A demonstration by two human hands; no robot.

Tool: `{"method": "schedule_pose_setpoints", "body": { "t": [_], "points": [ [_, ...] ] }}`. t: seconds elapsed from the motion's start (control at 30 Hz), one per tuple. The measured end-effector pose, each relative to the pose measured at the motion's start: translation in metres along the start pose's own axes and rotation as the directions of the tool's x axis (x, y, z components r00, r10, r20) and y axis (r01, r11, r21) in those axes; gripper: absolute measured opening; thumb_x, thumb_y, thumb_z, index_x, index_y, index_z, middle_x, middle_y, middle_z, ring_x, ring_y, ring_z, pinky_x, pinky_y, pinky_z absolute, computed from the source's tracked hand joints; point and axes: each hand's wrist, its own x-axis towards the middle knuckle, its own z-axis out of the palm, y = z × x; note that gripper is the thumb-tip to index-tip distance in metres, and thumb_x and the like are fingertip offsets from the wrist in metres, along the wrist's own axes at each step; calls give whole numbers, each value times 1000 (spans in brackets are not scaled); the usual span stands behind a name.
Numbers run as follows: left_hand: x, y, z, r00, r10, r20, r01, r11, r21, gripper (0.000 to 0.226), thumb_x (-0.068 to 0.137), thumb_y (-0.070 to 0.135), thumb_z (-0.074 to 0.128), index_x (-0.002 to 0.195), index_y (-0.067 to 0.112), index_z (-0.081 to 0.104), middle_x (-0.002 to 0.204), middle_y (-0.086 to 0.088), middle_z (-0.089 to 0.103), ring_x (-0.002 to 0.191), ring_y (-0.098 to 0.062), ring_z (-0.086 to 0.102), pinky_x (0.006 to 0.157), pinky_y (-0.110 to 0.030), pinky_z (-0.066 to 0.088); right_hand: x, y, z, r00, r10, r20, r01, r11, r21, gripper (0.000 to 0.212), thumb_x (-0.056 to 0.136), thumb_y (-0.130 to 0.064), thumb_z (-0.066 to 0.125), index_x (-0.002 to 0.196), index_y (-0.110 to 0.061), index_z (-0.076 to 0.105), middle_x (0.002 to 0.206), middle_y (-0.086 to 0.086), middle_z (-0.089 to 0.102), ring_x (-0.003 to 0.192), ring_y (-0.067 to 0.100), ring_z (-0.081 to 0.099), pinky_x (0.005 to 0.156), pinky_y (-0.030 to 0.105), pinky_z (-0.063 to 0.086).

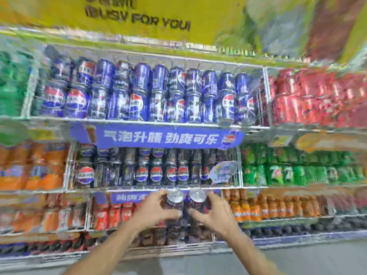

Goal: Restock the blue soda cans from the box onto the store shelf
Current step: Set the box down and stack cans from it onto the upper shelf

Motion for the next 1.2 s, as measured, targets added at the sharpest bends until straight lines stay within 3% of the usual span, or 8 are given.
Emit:
{"method": "schedule_pose_setpoints", "body": {
  "t": [0.13, 0.3, 0.5, 0.57, 0.77, 0.97, 1.1, 1.2],
  "points": [
    [6, 79, -29, 994, 76, -79, -73, 997, 41, 64, 54, 48, 97, 108, 28, 69, 105, 16, 76, 99, -7, 70, 91, -22, 55, 33, -36, -64, 996, -72, -57, 66, 994, -92, 66, 68, -79, 69, 94, -19, 66, 74, -3, 68, 72, 17, 61, 69, 35, 45],
    [17, 180, -54, 971, 166, -173, -155, 985, 76, 31, 72, 28, 91, 87, 36, 65, 65, 32, 69, 65, 14, 65, 61, -2, 46, 82, -75, -135, 978, -159, -136, 147, 984, -99, 63, 69, -80, 68, 82, -19, 62, 63, -6, 57, 61, 13, 53, 62, 38, 44],
    [52, 267, -79, 900, 167, -403, -186, 983, -8, 83, 54, 62, 91, 117, 21, 55, 113, 0, 68, 101, -15, 68, 85, -37, 57, 145, -119, -203, 960, -177, -218, 172, 984, -42, 57, 67, -80, 69, 77, -24, 62, 65, -5, 68, 64, 12, 64, 63, 33, 52],
    [64, 284, -82, 880, 140, -453, -170, 985, -25, 94, 46, 67, 90, 120, 18, 57, 112, -1, 68, 97, -18, 68, 78, -38, 57, 166, -127, -212, 961, -150, -232, 140, 988, -61, 62, 63, -83, 65, 73, -21, 65, 63, -2, 69, 66, 18, 66, 65, 37, 56],
    [97, 296, -89, 847, 79, -526, -57, 997, 58, 67, 59, 55, 91, 105, 21, 56, 102, -1, 67, 88, -19, 69, 76, -40, 62, 206, -143, -207, 977, -68, -201, 37, 988, -153, 69, 63, -78, 66, 54, -12, 49, 56, 5, 56, 58, 27, 55, 44, 33, 36],
    [119, 283, -98, 840, 18, -542, 5, 999, 42, 54, 57, 52, 93, 86, 23, 57, 95, 0, 67, 88, -23, 72, 84, -49, 62, 222, -147, -189, 981, -31, -189, -12, 974, -226, 66, 68, -72, 76, 63, -9, 58, 64, 4, 56, 65, 27, 58, 54, 31, 41],
    [121, 282, -92, 834, -5, -551, 31, 999, 39, 49, 65, 48, 92, 77, 19, 54, 80, 1, 60, 59, -4, 67, 61, -33, 65, 225, -148, -187, 979, -22, -204, -35, 962, -270, 69, 68, -74, 76, 58, -12, 49, 60, 3, 52, 57, 22, 51, 44, 30, 31],
    [124, 283, -93, 827, -45, -561, 55, 999, 0, 64, 59, 53, 93, 87, 1, 69, 85, -12, 73, 70, -22, 74, 62, -48, 64, 226, -150, -185, 974, -26, -225, -42, 955, -293, 69, 68, -72, 78, 61, -11, 50, 61, 3, 52, 55, 19, 48, 44, 30, 27]
  ]
}}
